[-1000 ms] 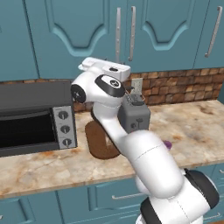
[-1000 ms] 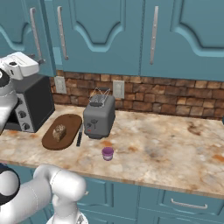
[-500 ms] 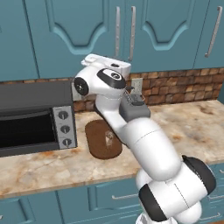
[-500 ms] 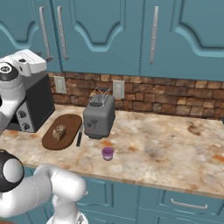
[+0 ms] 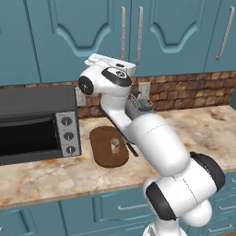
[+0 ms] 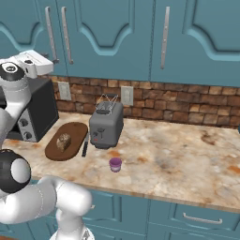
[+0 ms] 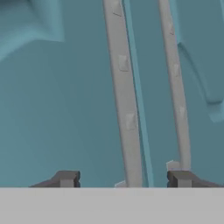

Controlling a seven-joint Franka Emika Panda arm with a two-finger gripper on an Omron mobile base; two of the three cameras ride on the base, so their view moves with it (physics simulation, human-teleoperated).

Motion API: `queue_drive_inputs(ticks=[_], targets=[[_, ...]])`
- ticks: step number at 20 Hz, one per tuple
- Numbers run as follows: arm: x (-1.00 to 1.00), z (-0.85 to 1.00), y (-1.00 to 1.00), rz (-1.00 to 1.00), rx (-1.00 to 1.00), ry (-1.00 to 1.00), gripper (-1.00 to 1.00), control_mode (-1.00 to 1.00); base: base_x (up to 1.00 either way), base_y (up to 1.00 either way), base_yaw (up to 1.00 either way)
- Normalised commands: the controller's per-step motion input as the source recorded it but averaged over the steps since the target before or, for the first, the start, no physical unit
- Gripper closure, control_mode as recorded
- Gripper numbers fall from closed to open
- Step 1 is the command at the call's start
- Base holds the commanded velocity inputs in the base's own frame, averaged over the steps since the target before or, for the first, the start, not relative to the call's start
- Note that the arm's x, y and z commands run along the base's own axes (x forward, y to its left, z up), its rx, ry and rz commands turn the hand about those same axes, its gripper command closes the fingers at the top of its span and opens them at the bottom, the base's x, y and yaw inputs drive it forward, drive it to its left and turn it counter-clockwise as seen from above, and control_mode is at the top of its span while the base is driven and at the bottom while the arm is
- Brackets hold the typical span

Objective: Pick the bread, place it on the cutting board, pick the jam, place it on the counter, and close the cabinet.

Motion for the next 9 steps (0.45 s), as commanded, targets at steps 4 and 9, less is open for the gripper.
queue_drive_inputs(ticks=[4, 9], targets=[[0.47, 0.0, -0.12, 0.0, 0.01, 0.0, -1.0, -1.0, 0.0, 0.0, 0.0], [0.43, 0.0, -0.13, 0.0, 0.01, 0.0, -1.0, -1.0, 0.0, 0.0, 0.0]])
